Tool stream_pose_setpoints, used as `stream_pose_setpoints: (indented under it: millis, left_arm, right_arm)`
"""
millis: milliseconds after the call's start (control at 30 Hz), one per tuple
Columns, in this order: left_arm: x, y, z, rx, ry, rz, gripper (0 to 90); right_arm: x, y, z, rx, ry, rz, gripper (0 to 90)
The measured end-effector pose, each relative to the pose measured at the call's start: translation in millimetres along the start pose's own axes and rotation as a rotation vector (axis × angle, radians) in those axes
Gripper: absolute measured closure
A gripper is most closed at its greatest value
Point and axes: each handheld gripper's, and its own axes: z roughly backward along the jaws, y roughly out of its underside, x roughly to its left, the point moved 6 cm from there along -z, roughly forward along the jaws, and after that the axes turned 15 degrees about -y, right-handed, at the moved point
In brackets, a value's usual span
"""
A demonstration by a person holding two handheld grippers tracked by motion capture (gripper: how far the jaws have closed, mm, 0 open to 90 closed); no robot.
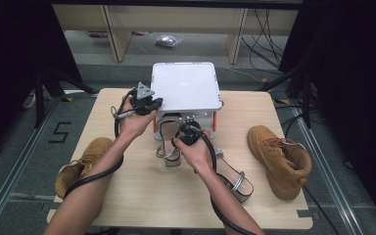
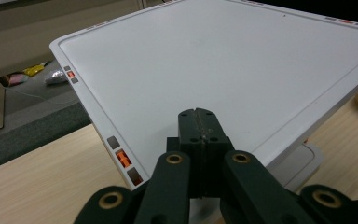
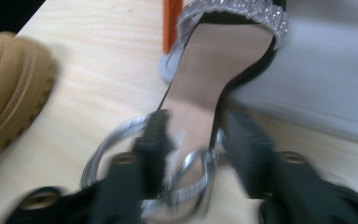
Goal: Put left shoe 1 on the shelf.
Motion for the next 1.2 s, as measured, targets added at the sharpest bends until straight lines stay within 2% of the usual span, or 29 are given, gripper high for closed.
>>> stream_pose_setpoints:
  millis: [33,67,100,167,200,267,300,367,400,433,467,500,567,600,700,800,867,933,1100,1200]
  left_arm:
    - [0.0,0.0,0.0,0.001,0.0,0.002,90.0]
    - [0.0,0.0,0.0,0.001,0.0,0.002,90.0]
    - [0.0,0.0,0.0,0.002,0.001,0.003,90.0]
    - [0.2,0.1,0.1,0.005,0.002,0.007,90.0]
    - [0.1,0.1,0.0,0.006,0.002,0.008,90.0]
    - [0.1,0.0,0.1,0.005,0.001,0.004,90.0]
    - [0.2,0.0,0.1,0.005,0.001,0.004,90.0]
    - [0.2,0.0,0.1,0.005,0.001,0.005,90.0]
    - [0.2,0.0,0.1,0.005,0.001,0.005,90.0]
    - [0.2,0.0,0.1,0.006,0.001,0.004,90.0]
    - [0.2,0.0,0.1,0.006,0.001,0.004,90.0]
    - [0.2,0.0,0.1,0.006,0.001,0.004,90.0]
    - [-0.1,0.1,0.1,0.005,0.002,0.01,90.0]
    - [0.0,0.1,0.1,0.006,0.002,0.009,90.0]
    - [-0.1,-0.1,0.0,0.007,0.004,0.014,90.0]
    - [0.0,-0.1,-0.1,0.007,0.005,0.017,90.0]
    - [0.1,0.0,0.0,0.007,0.003,0.016,90.0]
    - [0.0,0.1,-0.1,0.006,0.003,0.017,90.0]
    - [0.1,0.1,-0.1,0.007,0.002,0.017,90.0]
    - [-0.2,-0.1,-0.2,0.008,0.003,0.013,90.0]
  right_arm:
    - [1.6,2.2,4.4,0.004,-0.002,0.009,71.3]
    - [0.5,5.5,9.2,0.014,0.018,0.047,75.9]
    - [0.5,5.5,9.2,0.014,0.018,0.047,75.9]
    - [6.0,14.1,18.7,0.034,-0.022,0.042,83.9]
    - [6.0,18.0,22.0,0.042,-0.008,0.052,85.9]
    - [9.7,26.6,27.4,0.059,-0.012,0.074,90.0]
    - [12.2,35.6,27.1,0.082,-0.011,0.089,90.0]
    - [14.9,44.4,24.3,0.121,-0.025,0.075,90.0]
    - [14.9,44.4,24.3,0.121,-0.025,0.075,90.0]
    - [18.9,57.6,16.5,0.173,-0.046,0.056,90.0]
    - [18.9,57.6,16.5,0.173,-0.046,0.056,90.0]
    - [19.2,66.4,7.1,0.2,-0.057,0.067,90.0]
    - [20.4,71.2,-0.5,0.21,-0.064,0.055,90.0]
    - [19.7,72.6,-4.5,0.215,-0.063,0.064,90.0]
    - [22.0,73.0,-11.4,0.209,-0.071,0.063,90.0]
    - [20.6,68.4,-21.2,0.172,-0.057,0.069,90.0]
    - [21.4,67.4,-23.7,0.166,-0.05,0.021,90.0]
    - [18.6,67.5,-27.7,0.159,-0.045,0.036,90.0]
    - [18.0,66.8,-29.2,0.132,-0.054,0.024,90.0]
    - [16.8,59.7,-28.5,0.093,-0.047,0.032,90.0]
